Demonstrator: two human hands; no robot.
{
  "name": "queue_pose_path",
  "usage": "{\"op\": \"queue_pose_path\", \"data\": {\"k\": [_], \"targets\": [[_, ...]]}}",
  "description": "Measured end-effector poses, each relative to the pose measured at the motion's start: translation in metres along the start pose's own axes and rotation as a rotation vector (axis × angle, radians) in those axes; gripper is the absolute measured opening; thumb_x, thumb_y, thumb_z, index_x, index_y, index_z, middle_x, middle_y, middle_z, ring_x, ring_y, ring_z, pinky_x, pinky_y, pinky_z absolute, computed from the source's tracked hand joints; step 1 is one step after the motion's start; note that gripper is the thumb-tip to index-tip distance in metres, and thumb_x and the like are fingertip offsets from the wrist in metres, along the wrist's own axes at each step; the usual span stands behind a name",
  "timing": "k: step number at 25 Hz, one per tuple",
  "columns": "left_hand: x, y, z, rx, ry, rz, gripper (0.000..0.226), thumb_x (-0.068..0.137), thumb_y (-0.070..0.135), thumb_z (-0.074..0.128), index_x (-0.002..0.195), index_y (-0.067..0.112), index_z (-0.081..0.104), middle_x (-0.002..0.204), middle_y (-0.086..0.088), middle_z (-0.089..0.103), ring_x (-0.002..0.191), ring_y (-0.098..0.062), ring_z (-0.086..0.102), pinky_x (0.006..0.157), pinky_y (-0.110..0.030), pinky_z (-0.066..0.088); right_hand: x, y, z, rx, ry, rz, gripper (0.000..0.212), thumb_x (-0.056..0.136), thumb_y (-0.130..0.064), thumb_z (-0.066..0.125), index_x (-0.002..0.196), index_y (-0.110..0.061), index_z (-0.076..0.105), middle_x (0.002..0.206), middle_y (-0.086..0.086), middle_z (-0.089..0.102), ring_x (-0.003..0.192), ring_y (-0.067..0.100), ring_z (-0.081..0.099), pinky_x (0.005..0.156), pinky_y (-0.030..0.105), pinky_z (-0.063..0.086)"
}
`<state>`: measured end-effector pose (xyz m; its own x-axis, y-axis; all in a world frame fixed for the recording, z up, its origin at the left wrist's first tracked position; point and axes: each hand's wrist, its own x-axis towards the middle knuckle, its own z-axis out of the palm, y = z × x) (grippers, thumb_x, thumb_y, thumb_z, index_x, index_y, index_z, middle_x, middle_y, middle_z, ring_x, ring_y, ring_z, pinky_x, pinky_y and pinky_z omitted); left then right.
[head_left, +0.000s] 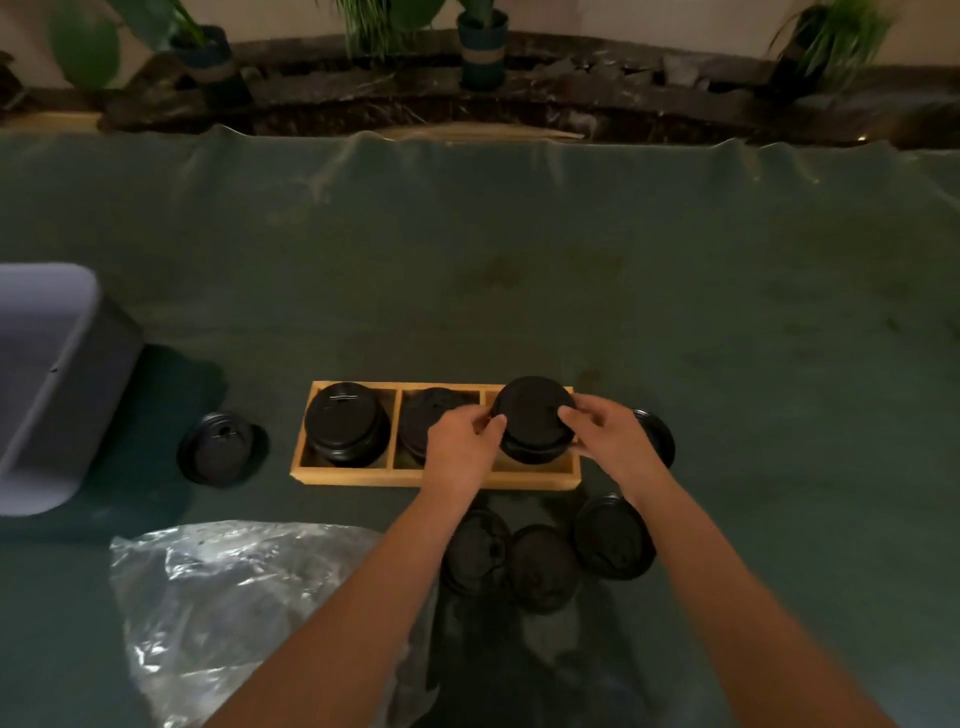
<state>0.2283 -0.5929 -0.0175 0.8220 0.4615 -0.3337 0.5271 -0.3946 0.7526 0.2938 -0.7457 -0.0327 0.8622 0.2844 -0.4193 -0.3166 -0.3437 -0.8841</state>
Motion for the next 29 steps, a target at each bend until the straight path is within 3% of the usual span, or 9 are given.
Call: {"op": "queue_pose_path", "data": {"k": [2, 5, 8, 11, 15, 18, 24, 26, 29], "targets": [[0.004, 0.000, 0.016, 0.142, -0.010, 0.024, 0.026, 0.091, 0.027, 0.052, 0.100, 0.007, 0.066, 0.095, -0.012, 0.070, 0.091, -0.026, 0.062, 0.071, -0.025, 0.038, 0.019, 0.009, -0.007, -0.217, -0.036, -0.050, 0.025, 0.091, -0.025, 0.054, 0.112, -0.017, 0.064, 0.105, 0.006, 0.070, 0.102, 0.022, 0.064, 0.092, 0.042, 0.051], [0.008, -0.005, 0.029, 0.235, 0.031, 0.027, 0.024, 0.091, 0.025, 0.052, 0.097, 0.004, 0.064, 0.091, -0.015, 0.069, 0.087, -0.029, 0.063, 0.069, -0.028, 0.039, 0.033, 0.020, -0.014, -0.402, -0.094, -0.137, 0.030, 0.091, -0.032, 0.053, 0.117, -0.022, 0.063, 0.099, -0.004, 0.069, 0.088, 0.007, 0.063, 0.075, 0.018, 0.048], [0.009, -0.011, 0.034, 0.285, 0.067, 0.036, 0.024, 0.090, 0.024, 0.054, 0.094, 0.002, 0.062, 0.089, -0.015, 0.068, 0.084, -0.028, 0.063, 0.069, -0.029, 0.043, 0.038, 0.029, -0.009, -0.569, -0.097, -0.237, 0.035, 0.090, -0.033, 0.053, 0.120, -0.017, 0.060, 0.112, 0.006, 0.066, 0.103, 0.022, 0.057, 0.088, 0.032, 0.046], [0.007, -0.013, 0.038, 0.342, 0.074, 0.029, 0.026, 0.089, 0.028, 0.056, 0.075, 0.006, 0.056, 0.070, -0.009, 0.058, 0.069, -0.025, 0.059, 0.060, -0.029, 0.040, 0.040, 0.038, -0.006, -0.587, 0.003, -0.254, 0.039, 0.088, -0.032, 0.058, 0.119, -0.009, 0.062, 0.126, 0.010, 0.048, 0.120, 0.020, 0.043, 0.105, 0.029, 0.032], [0.009, -0.021, 0.037, 0.392, 0.099, -0.003, 0.035, 0.088, 0.035, 0.057, 0.061, 0.013, 0.048, 0.054, 0.003, 0.044, 0.057, -0.017, 0.050, 0.053, -0.027, 0.036, 0.043, 0.041, -0.004, -0.575, 0.062, -0.222, 0.037, 0.083, -0.035, 0.064, 0.111, -0.010, 0.065, 0.116, 0.008, 0.046, 0.101, 0.014, 0.049, 0.091, 0.020, 0.036], [0.013, -0.021, 0.039, 0.427, 0.093, -0.011, 0.031, 0.086, 0.037, 0.059, 0.069, 0.011, 0.058, 0.065, -0.002, 0.057, 0.062, -0.016, 0.053, 0.056, -0.029, 0.042, 0.041, 0.038, 0.002, -0.546, 0.114, -0.207, 0.031, 0.082, -0.031, 0.066, 0.107, -0.015, 0.059, 0.111, 0.008, 0.047, 0.080, 0.012, 0.048, 0.080, 0.024, 0.042], [-0.019, -0.029, 0.038, 0.278, 0.220, 0.214, 0.019, 0.086, 0.033, 0.058, 0.071, 0.024, 0.050, 0.066, 0.011, 0.048, 0.059, -0.004, 0.046, 0.052, -0.011, 0.028, 0.028, 0.041, -0.020, -0.504, 0.325, -0.282, 0.022, 0.086, -0.024, 0.060, 0.103, -0.011, 0.059, 0.106, 0.015, 0.052, 0.089, 0.031, 0.057, 0.080, 0.038, 0.047], [-0.044, -0.040, 0.048, 0.316, 0.087, 0.312, 0.009, 0.084, 0.035, 0.058, 0.084, 0.026, 0.059, 0.077, 0.011, 0.057, 0.074, -0.005, 0.054, 0.061, -0.011, 0.037, 0.026, 0.054, -0.055, -0.593, 0.473, -0.240, 0.028, 0.083, -0.020, 0.063, 0.109, -0.009, 0.060, 0.108, 0.020, 0.055, 0.099, 0.037, 0.055, 0.087, 0.042, 0.045], [-0.061, -0.060, 0.071, 0.622, -0.145, 0.320, 0.038, 0.086, 0.038, 0.054, 0.120, 0.022, 0.055, 0.115, 0.002, 0.061, 0.112, -0.017, 0.048, 0.086, -0.028, 0.044, 0.027, 0.076, -0.090, -0.706, 0.378, 0.031, 0.048, 0.084, -0.022, 0.064, 0.126, -0.005, 0.052, 0.122, 0.025, 0.052, 0.117, 0.041, 0.046, 0.100, 0.043, 0.037]]}}
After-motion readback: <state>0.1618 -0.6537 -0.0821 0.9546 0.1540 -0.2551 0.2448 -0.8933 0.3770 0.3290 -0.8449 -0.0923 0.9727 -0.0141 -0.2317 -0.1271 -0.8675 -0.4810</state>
